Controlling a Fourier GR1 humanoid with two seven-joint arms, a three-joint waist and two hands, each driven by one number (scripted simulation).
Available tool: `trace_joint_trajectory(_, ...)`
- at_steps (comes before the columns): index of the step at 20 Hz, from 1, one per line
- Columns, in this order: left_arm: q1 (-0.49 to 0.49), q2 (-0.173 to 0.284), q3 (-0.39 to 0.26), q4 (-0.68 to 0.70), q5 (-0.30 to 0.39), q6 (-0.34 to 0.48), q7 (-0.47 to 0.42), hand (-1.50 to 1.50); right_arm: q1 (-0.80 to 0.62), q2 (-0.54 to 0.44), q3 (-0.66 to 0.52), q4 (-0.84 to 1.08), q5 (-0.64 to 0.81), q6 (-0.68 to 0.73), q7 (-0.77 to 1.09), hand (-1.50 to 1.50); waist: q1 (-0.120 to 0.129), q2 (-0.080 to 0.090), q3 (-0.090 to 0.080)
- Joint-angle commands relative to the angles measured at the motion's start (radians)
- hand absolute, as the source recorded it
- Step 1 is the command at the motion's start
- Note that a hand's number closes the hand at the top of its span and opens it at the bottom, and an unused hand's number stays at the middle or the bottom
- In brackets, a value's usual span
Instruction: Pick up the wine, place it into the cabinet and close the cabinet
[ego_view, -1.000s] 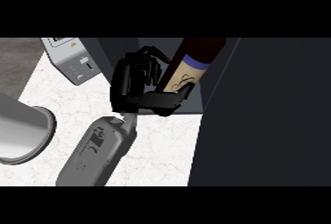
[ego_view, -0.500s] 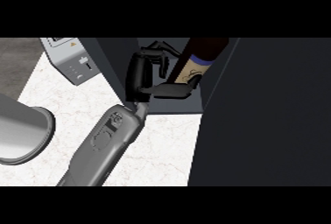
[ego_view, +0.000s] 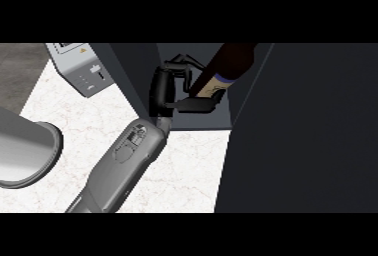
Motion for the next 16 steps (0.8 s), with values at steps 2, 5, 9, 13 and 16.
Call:
trace_joint_trajectory(2, -0.036, 0.0, -0.003, 0.124, 0.082, 0.012, -0.087, 1.5, 0.034, 0.006, -0.039, -0.094, -0.093, 0.0, 0.021, -1.5, -0.008, 0.001, 0.0)
trace_joint_trajectory(5, -0.034, 0.0, -0.004, 0.162, 0.096, -0.008, -0.103, 1.5, 0.009, 0.018, 0.021, -0.068, -0.038, -0.018, 0.038, -1.5, -0.001, 0.0, 0.0)
trace_joint_trajectory(9, 0.014, 0.0, -0.061, 0.212, 0.123, -0.001, -0.167, 1.5, 0.051, 0.003, -0.035, -0.116, -0.105, 0.017, 0.035, -1.5, -0.006, 0.0, 0.0)
trace_joint_trajectory(13, -0.049, 0.0, -0.039, 0.352, 0.131, -0.009, -0.222, 1.5, -0.032, 0.018, 0.007, -0.03, -0.049, -0.013, 0.037, -1.5, -0.004, 0.002, 0.0)
trace_joint_trajectory(16, -0.034, 0.0, -0.029, 0.441, 0.139, -0.033, -0.311, 1.5, 0.021, 0.01, -0.02, -0.082, -0.096, 0.021, 0.029, -1.5, -0.013, 0.004, 0.0)
